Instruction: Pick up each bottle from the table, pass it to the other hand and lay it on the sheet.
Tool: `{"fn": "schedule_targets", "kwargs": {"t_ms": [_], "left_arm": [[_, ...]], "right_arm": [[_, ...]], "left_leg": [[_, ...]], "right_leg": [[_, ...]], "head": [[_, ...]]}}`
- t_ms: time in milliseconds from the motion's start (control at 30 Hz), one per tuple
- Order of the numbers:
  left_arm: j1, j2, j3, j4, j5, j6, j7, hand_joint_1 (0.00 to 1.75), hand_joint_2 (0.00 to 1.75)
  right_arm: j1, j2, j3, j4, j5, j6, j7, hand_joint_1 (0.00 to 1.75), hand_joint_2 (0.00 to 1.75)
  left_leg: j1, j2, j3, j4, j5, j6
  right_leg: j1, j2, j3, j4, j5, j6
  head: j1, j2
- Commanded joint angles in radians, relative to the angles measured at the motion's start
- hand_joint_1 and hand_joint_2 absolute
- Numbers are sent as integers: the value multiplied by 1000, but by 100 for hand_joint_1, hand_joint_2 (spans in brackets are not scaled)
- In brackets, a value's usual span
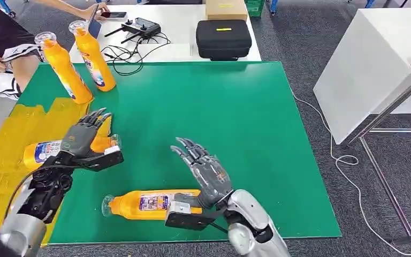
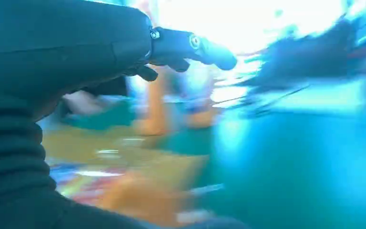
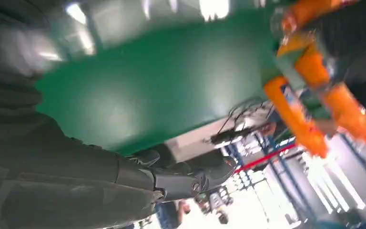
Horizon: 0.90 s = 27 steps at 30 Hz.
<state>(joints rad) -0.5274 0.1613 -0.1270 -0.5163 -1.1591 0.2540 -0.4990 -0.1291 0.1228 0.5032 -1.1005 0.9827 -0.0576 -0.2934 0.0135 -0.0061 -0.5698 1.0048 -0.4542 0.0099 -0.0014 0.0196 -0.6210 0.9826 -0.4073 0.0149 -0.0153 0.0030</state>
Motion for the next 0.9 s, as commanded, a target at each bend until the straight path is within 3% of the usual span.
{"fn": "schedule_targets", "kwargs": {"t_ms": [33,100,167,200,333,567,767,900], "left_arm": [[83,-102,18,-351,377,-123,-199,0,0],[83,-102,18,-351,377,-123,-199,0,0],[181,-89,-32,-587,654,-218,-199,0,0],[285,-136,-16,-828,800,-304,-199,0,175],[268,-169,-2,-824,787,-324,-199,0,175],[268,-169,-3,-831,841,-343,-199,0,175],[284,-203,36,-802,934,-369,-199,0,175],[284,-213,40,-796,938,-371,-199,0,175]], "right_arm": [[-82,-11,87,166,7,33,-8,0,175],[-82,-11,87,166,7,33,-8,0,175],[-89,-2,108,199,9,45,-13,0,175],[-103,12,154,283,16,28,7,0,175],[-119,21,180,339,78,10,95,0,175],[-131,26,194,385,114,19,132,0,175],[-146,35,239,537,232,17,258,0,175],[-143,41,231,570,252,11,312,0,175]], "left_leg": [[0,0,6,-1,-2,1],[0,0,6,-1,-2,1],[0,1,3,-1,-1,0],[0,1,6,-2,-2,1],[0,1,5,-1,-2,1],[0,2,3,-1,-1,1],[0,2,10,-4,-2,1],[0,2,6,-2,-1,1]], "right_leg": [[0,-2,6,-2,-2,1],[0,-2,6,-2,-2,1],[0,-1,3,-1,-1,0],[0,-1,6,-2,-2,1],[1,-1,5,-1,-2,1],[0,0,3,-1,-1,0],[1,-1,10,-3,-2,1],[0,-1,5,-2,-1,1]], "head": [[0,0],[0,0],[0,0],[0,0],[0,0],[0,0],[0,0],[0,0]]}}
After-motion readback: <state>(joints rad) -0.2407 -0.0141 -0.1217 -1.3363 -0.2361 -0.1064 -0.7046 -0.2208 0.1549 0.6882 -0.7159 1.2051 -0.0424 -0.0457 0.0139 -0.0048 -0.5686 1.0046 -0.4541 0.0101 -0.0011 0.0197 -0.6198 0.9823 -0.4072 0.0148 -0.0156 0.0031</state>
